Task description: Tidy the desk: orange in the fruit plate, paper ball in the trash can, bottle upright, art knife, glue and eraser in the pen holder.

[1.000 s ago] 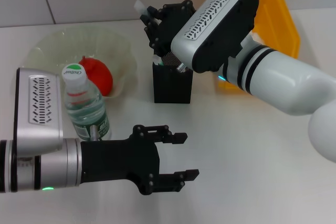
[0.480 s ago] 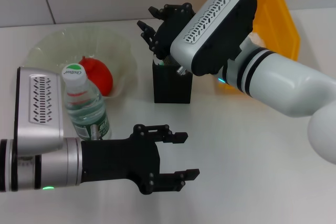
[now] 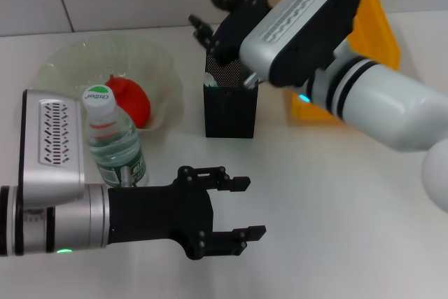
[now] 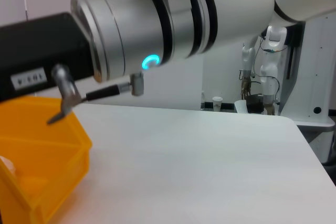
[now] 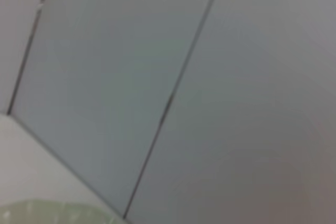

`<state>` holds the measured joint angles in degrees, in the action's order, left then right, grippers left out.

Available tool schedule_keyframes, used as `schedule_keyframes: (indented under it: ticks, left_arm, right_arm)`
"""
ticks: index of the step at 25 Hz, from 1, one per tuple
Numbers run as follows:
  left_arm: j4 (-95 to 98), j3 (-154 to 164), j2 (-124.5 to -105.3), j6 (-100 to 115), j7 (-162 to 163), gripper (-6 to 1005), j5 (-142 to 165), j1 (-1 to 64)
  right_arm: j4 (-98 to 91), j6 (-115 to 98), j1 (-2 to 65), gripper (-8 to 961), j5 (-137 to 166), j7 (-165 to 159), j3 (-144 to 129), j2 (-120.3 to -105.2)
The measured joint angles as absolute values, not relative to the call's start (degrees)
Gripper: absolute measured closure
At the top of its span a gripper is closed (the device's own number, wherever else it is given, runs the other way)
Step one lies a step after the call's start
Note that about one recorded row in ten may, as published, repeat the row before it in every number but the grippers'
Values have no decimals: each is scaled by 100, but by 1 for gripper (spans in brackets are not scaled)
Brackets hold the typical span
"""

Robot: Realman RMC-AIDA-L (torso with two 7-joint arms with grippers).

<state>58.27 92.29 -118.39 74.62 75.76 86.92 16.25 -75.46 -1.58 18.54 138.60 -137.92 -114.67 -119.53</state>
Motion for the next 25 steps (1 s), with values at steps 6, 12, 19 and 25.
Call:
schedule_keyframes:
  ticks: [6, 12, 19, 25]
  left_arm:
    - [5827, 9228, -11839, 7462, 7576, 302, 8692, 1626]
    - [5827, 9229, -11847, 7462, 7576, 301, 8692, 1625]
    - [5831, 9244, -11848, 7462, 7576, 301, 8692, 1642]
    - [5829, 9257, -11852, 7462, 7576, 301, 8692, 1657]
  right_arm:
    - [-7861, -435, 1780, 535, 13859, -13868, -11136, -11952]
    - [-8154, -1044, 1826, 523, 13550, -13886, -10645, -11926]
    - [-8330, -1838, 1998, 510, 13204, -13845, -10085, -11909]
    - [-8803, -2535, 2013, 499, 12556, -13711, -9615, -11870]
